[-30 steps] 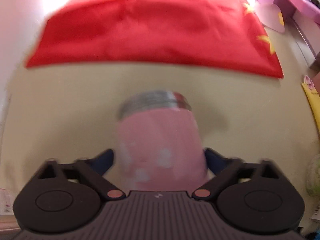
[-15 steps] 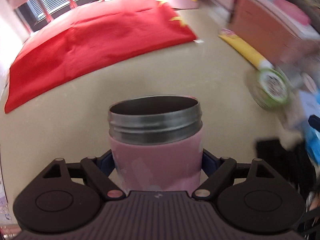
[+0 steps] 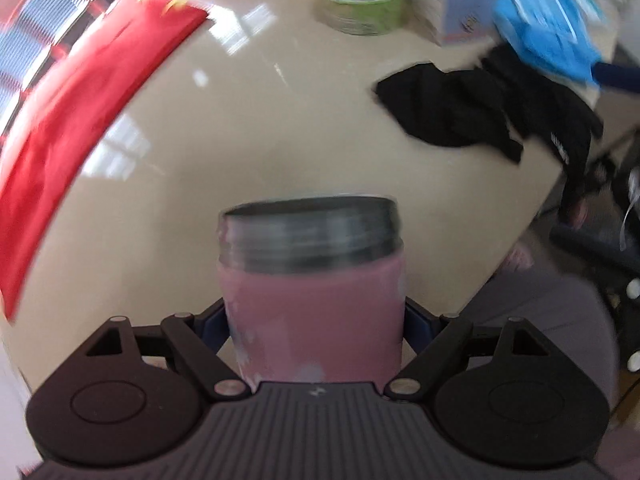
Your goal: Flip cup upright
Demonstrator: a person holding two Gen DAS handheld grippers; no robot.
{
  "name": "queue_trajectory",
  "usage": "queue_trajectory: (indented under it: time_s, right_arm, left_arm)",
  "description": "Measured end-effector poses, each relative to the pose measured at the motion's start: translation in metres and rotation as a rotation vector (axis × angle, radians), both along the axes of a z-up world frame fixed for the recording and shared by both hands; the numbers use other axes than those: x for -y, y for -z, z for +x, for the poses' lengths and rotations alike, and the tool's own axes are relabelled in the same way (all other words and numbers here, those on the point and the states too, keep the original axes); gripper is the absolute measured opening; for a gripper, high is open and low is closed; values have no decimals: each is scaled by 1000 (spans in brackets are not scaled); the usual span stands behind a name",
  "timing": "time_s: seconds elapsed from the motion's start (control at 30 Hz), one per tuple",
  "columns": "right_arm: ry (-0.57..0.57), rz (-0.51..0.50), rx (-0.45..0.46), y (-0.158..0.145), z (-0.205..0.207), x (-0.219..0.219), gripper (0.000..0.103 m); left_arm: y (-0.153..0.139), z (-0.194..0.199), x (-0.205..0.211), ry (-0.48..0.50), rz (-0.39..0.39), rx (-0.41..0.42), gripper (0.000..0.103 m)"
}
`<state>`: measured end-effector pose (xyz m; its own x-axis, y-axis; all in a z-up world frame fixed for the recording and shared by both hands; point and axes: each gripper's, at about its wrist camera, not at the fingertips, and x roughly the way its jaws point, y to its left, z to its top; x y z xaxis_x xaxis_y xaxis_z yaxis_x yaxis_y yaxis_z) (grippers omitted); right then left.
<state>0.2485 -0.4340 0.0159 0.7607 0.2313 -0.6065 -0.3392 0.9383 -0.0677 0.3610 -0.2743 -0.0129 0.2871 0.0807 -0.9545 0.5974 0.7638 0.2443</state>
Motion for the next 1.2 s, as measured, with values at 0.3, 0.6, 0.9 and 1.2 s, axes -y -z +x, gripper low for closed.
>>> queue_trajectory:
  time_s: [0.3,0.6,0.9,1.2]
  right_arm:
    - [39,7,-39,17,0,11,103]
    - [42,18,-42,1,-6,-2,103]
    - [97,39,-66,-25,-24,-50,103]
    - [190,124,-119,-35,-27,-99,103]
  left_arm:
    - [10,16,0,-64,-56,-15,87]
    - [-50,-18,-33,-89,-244,138,103]
    - [-98,-118,-134,-195,-524,439,103]
    - [-58,-187,-193,-227,-607,606,103]
